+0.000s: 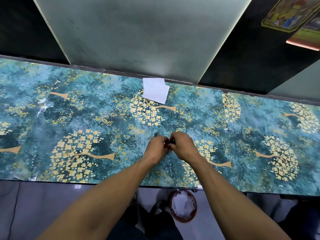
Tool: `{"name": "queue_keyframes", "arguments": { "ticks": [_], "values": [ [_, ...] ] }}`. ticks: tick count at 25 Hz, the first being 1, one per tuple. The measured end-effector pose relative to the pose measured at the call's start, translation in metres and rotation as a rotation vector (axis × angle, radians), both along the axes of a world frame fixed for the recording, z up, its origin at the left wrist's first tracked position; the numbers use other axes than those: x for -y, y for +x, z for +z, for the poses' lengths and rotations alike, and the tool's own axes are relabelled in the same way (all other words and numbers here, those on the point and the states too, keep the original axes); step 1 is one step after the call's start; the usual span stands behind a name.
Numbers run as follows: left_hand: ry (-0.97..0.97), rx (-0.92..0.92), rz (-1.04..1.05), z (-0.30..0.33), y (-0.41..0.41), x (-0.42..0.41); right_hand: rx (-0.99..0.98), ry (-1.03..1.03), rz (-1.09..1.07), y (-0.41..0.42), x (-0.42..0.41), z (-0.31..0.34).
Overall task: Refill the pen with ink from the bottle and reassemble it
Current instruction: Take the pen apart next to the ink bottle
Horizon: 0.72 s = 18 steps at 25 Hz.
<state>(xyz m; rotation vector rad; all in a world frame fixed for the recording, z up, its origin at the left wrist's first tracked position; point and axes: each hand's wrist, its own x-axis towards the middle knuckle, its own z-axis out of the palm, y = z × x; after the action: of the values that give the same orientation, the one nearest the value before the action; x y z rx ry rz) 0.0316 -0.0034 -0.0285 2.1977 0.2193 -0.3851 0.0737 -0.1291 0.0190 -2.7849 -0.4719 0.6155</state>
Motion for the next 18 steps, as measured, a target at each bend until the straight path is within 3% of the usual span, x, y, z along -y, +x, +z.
{"name": "queue_keyframes", "arguments": {
  "ticks": [5,8,12,18],
  "values": [
    [-0.051,-0.001,0.041,-0.004,-0.003,0.0,-0.087,0.055,0.129,0.007,0.011,-0.003],
    [-0.059,0.024,0.043,-0.004,-0.004,0.0,-0.099,0.076,-0.011,0.003,0.013,-0.004],
    [-0.063,0.047,0.047,0.0,-0.005,-0.001,0.014,-0.06,-0.108,-0.001,0.002,-0.004],
    [-0.047,0.03,0.035,-0.001,-0.004,-0.001,-0.041,0.037,0.033,0.003,0.001,-0.004]
  ]
}}
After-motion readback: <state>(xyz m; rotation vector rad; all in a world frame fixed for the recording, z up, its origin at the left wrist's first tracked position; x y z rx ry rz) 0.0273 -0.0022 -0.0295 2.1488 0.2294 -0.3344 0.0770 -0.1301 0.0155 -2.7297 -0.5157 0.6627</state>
